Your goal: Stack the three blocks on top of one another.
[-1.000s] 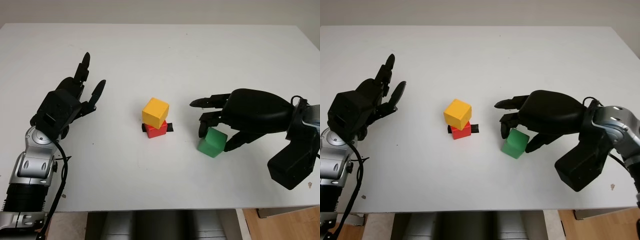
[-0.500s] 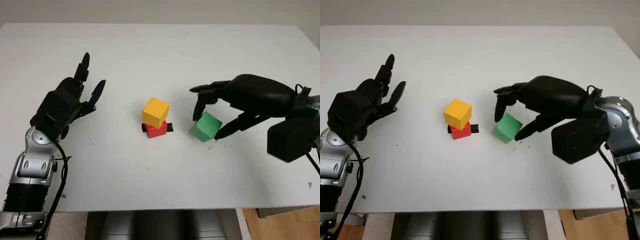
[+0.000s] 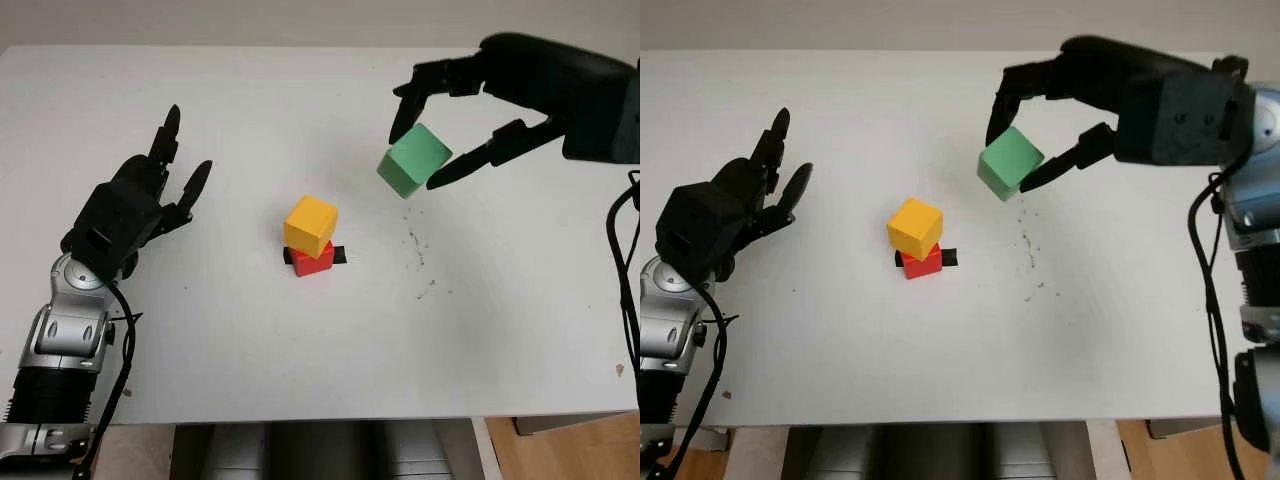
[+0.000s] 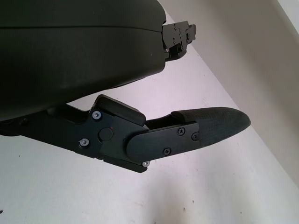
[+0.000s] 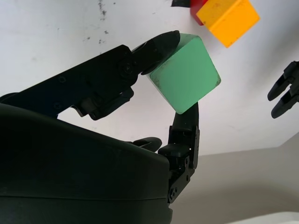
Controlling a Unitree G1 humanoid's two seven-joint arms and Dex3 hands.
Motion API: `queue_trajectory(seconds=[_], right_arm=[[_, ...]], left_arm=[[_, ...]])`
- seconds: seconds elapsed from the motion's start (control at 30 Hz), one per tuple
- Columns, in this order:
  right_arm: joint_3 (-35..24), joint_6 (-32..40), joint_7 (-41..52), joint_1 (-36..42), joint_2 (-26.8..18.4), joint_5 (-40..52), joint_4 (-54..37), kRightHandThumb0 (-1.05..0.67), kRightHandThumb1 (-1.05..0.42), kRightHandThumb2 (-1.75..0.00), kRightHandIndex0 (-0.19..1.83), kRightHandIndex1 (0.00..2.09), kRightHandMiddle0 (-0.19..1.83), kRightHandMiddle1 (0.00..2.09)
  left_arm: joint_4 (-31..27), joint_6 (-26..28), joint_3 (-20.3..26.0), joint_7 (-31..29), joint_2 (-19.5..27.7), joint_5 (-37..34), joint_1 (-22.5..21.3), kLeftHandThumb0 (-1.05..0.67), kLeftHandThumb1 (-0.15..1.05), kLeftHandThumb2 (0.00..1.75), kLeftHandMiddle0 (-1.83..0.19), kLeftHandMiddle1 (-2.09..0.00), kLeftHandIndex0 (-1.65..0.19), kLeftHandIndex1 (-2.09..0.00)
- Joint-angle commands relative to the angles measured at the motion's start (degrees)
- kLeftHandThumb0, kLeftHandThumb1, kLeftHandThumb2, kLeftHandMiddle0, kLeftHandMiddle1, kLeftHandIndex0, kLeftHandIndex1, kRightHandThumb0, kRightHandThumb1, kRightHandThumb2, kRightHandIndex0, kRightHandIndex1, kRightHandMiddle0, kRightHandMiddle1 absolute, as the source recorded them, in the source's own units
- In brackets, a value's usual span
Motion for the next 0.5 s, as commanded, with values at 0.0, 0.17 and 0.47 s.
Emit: queue_trajectory(seconds=[0.0,0.17,0.47], right_arm=[[0.35,2.00,0.83,-2.95,1.10,0.30,0.61,-0.40,-0.85,-0.05,0.38,0.07,0.58,1.34],[1.67,6.29,4.03,-8.12,5.38,1.50,4.91,-0.41,-0.86,-0.06,0.37,0.06,0.52,1.52],[2.27,16.11,9.15,-14.72,12.37,4.32,14.74,-0.45,-0.91,-0.07,0.32,0.03,0.40,1.65]], left_arm=[[-0.39,-0.20,0.37,0.33,-0.34,-0.26,0.11,-0.83,1.05,0.64,0.19,0.00,0.19,-0.01],[-0.26,-0.51,0.66,0.60,-0.43,-0.40,0.29,-0.84,1.05,0.63,0.19,0.00,0.19,0.00],[-0.58,-1.46,0.31,2.26,-0.64,0.95,0.93,-0.83,1.05,0.66,0.19,-0.01,0.19,-0.03]])
